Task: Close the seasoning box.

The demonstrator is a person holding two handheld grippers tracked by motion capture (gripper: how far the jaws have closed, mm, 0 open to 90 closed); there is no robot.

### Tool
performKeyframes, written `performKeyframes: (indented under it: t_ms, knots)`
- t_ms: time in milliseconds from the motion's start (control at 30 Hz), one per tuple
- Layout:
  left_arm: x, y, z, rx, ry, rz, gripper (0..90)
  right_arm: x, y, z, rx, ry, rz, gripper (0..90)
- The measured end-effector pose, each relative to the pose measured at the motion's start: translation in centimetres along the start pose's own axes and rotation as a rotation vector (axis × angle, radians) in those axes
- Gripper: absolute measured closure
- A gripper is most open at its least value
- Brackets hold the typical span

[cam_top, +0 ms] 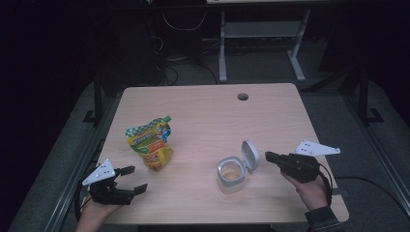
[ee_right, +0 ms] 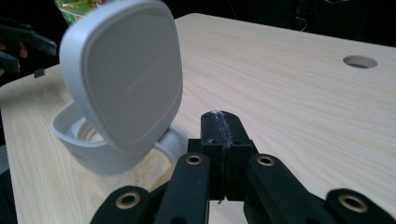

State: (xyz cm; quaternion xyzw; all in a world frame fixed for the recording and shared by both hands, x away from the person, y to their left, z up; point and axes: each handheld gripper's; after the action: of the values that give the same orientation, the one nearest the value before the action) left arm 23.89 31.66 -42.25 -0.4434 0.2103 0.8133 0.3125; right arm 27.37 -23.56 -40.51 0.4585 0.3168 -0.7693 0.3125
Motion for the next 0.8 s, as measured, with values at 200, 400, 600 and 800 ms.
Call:
performKeyframes:
  t_ms: [200,400,600,800]
  knots:
    - [0.0,0.4,-0.5,0.016,-0.004,-0.009,14.8,-1.1,0.0,-0.4,-0.03,0.014,0.005,89.5]
    - [-0.1,0.8,-0.9,0.034,-0.021,-0.024,14.7,-2.1,-0.4,-1.0,-0.067,0.028,0.024,89.5]
    - [-0.1,0.9,-1.0,0.038,-0.024,-0.031,14.8,-2.8,-1.0,-1.6,-0.093,0.036,0.035,89.5]
    - [0.0,0.9,-1.0,0.038,-0.027,-0.032,14.8,-3.1,-1.7,-1.9,-0.109,0.042,0.049,89.5]
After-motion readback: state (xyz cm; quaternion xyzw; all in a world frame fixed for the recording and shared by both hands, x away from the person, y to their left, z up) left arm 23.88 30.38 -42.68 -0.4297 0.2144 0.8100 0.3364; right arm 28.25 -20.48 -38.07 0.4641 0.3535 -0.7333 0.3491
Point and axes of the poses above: each handheld gripper's, and its own axes: z roughly backward along the jaws, x roughly out of its underside, y roughly to its right, and after that the axes turned 6 degrees about -x, right-handed
